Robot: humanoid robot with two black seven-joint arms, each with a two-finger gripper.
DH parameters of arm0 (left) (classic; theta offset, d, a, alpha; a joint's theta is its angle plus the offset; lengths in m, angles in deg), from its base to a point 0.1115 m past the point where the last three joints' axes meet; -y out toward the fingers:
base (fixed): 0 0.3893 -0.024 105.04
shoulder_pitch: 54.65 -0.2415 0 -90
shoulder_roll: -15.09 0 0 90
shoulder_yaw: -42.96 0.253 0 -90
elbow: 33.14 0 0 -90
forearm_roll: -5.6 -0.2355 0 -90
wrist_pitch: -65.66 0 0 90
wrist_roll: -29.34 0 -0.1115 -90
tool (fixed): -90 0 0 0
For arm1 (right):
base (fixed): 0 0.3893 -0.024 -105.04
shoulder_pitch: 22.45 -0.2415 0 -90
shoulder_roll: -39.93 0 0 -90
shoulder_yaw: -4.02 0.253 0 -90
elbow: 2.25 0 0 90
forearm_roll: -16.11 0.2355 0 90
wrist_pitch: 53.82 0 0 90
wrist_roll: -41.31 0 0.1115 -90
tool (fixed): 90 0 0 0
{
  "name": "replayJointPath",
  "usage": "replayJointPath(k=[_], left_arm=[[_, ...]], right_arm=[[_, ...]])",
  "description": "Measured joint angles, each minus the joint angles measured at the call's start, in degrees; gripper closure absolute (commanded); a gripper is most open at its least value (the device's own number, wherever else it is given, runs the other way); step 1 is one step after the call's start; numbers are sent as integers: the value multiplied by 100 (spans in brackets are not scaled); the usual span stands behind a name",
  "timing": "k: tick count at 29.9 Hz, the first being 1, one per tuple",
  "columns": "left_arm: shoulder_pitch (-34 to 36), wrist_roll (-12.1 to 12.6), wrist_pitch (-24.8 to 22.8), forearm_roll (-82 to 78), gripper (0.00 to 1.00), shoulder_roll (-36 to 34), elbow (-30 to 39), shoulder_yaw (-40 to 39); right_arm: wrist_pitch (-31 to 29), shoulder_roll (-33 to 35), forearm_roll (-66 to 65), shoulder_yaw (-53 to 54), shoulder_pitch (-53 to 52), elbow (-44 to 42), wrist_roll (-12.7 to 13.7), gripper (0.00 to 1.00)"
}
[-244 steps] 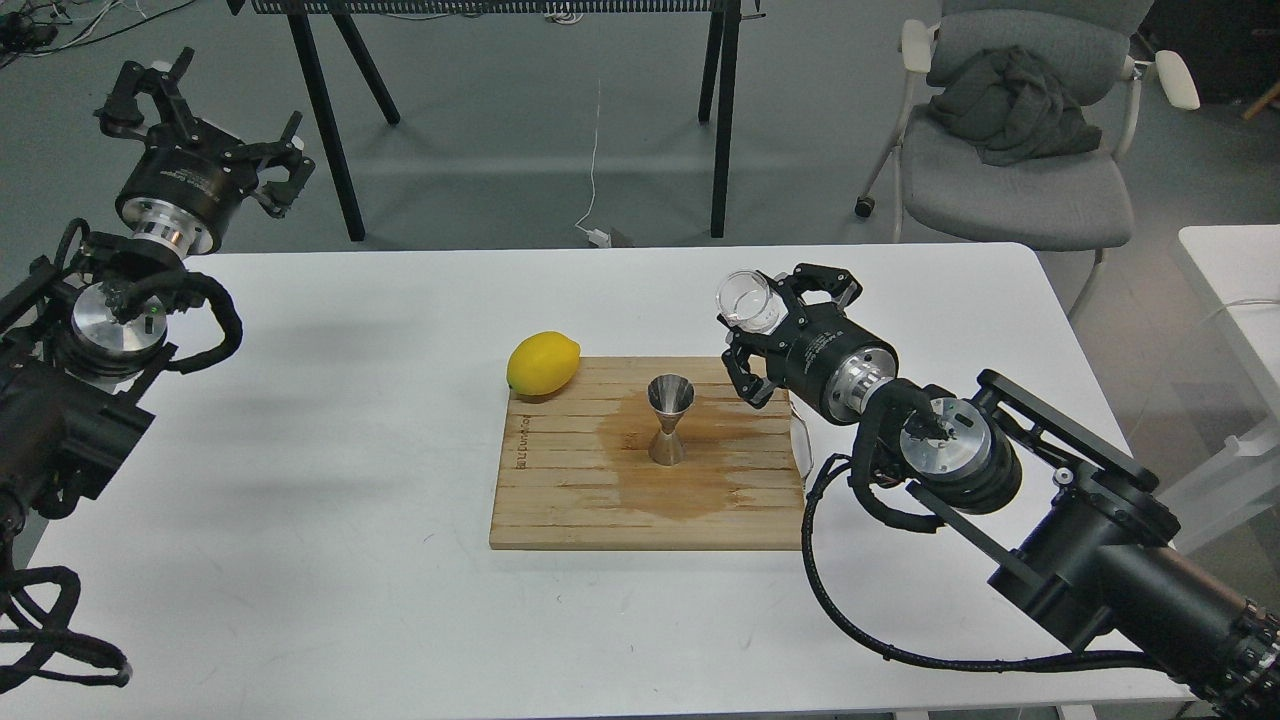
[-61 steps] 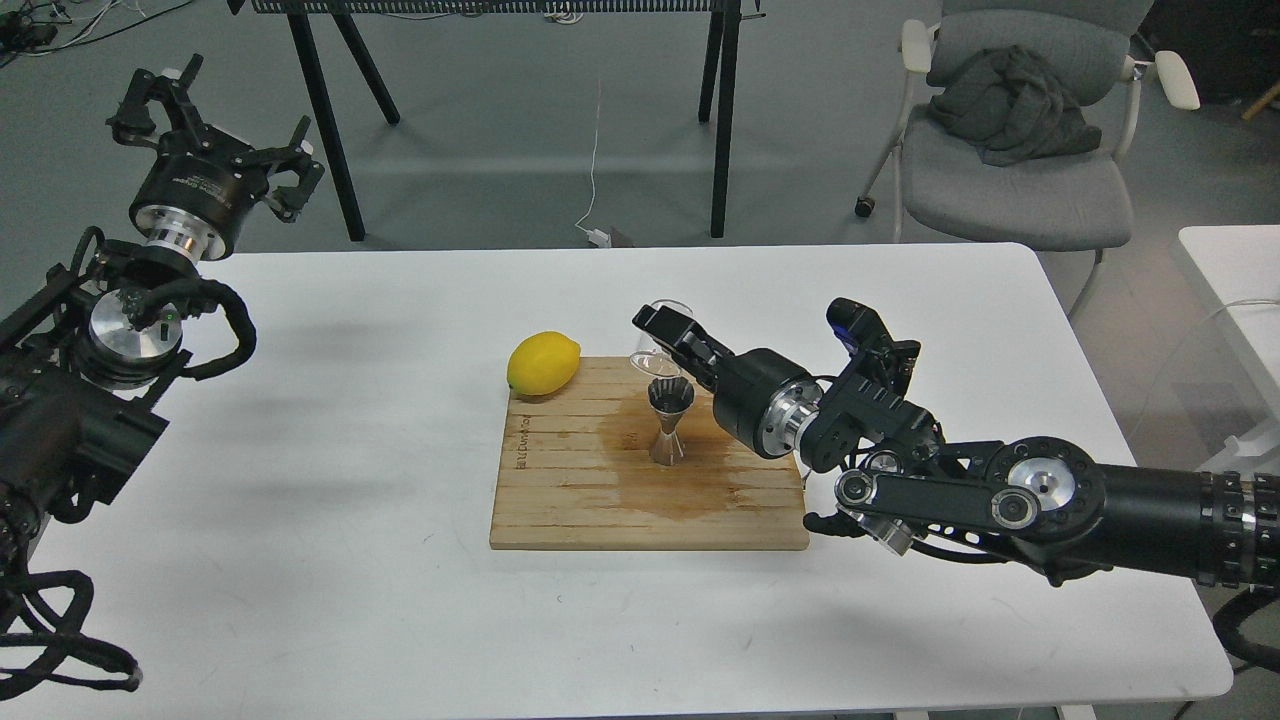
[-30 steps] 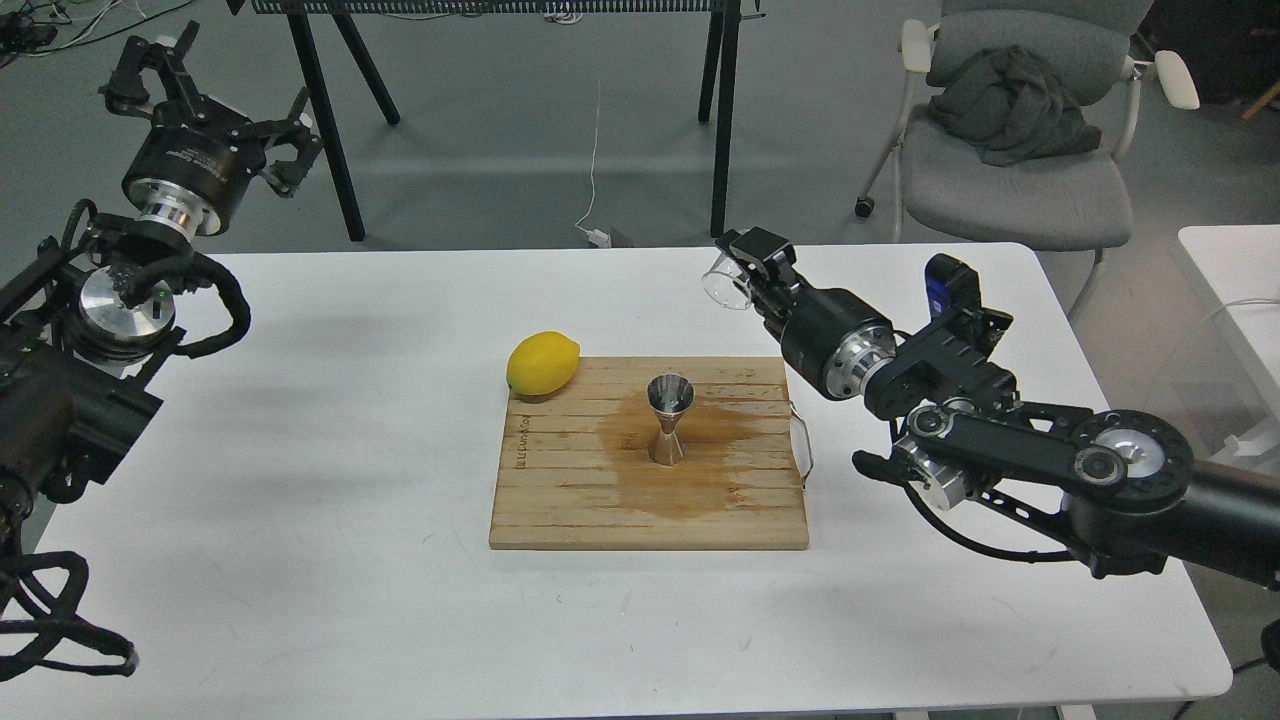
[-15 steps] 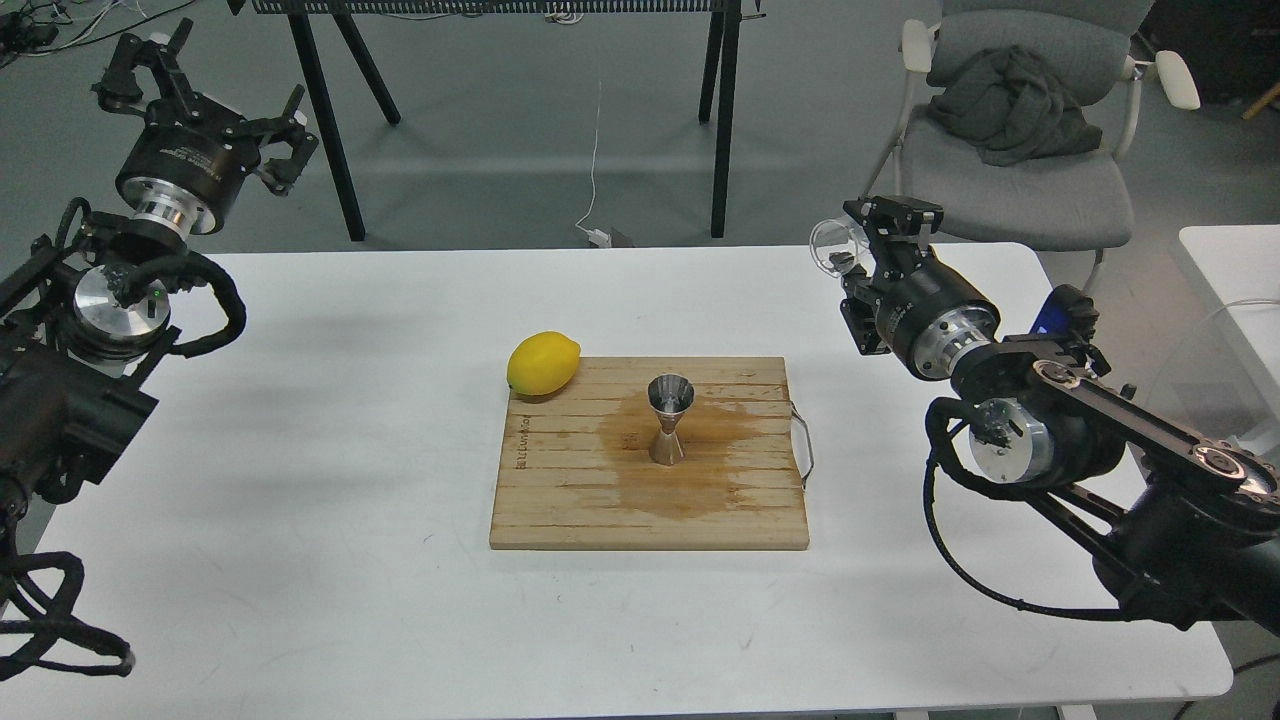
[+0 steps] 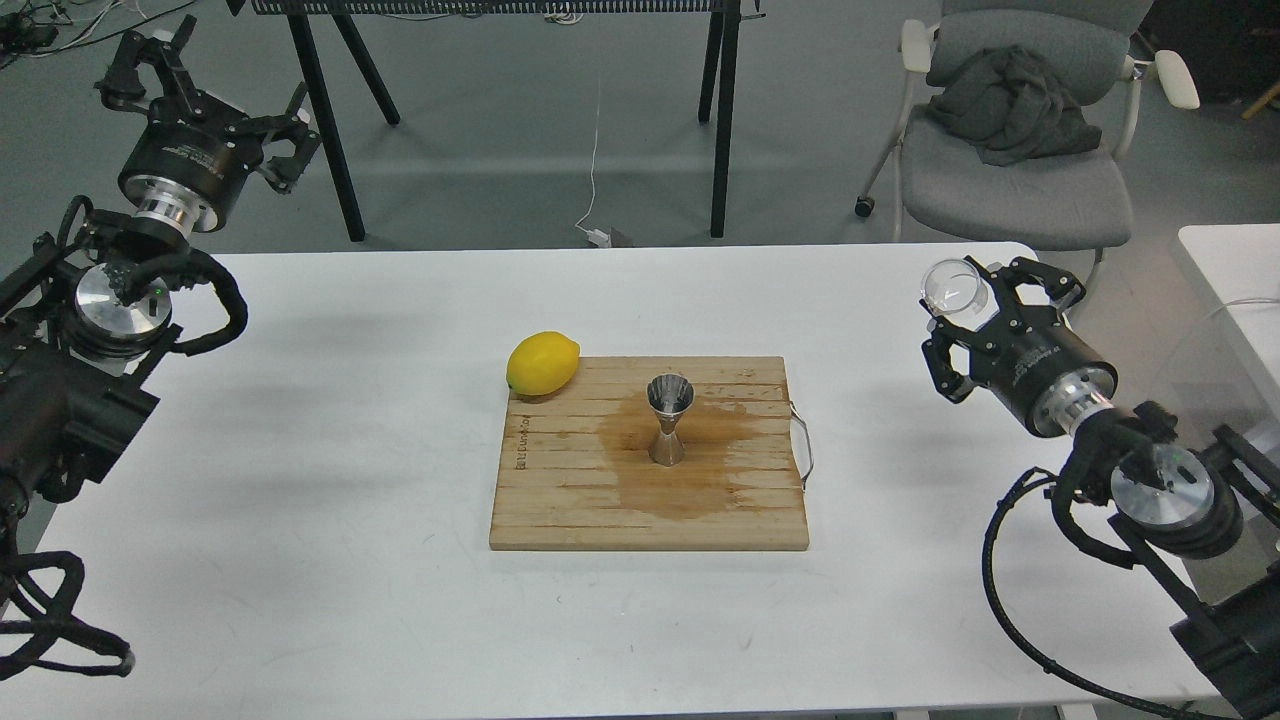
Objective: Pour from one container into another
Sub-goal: 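Lower the glass with the right gripper back onto the table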
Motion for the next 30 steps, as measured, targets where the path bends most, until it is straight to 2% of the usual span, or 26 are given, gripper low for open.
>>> replayJointPath(k=[4, 9, 15, 19, 30], left_arm=[[-6, -5, -3, -4, 0, 1, 0, 7], [-33, -9, -12, -12, 0, -10, 0, 8], [-34, -10, 5, -13, 0, 14, 0, 11], [-34, -17, 12, -13, 0, 19, 8, 11], [-41, -18, 1, -13, 0, 2, 9, 16]], right_arm=[[-655, -36, 740, 28, 122, -908, 79, 68], [-1383, -259, 1720, 39, 146, -2014, 478, 68], [-1979, -966, 1958, 139, 53, -3250, 779, 68], [-2107, -1242, 1971, 304, -27, -3494, 886, 68], [-2098, -1307, 2001, 406, -38, -3512, 939, 68]])
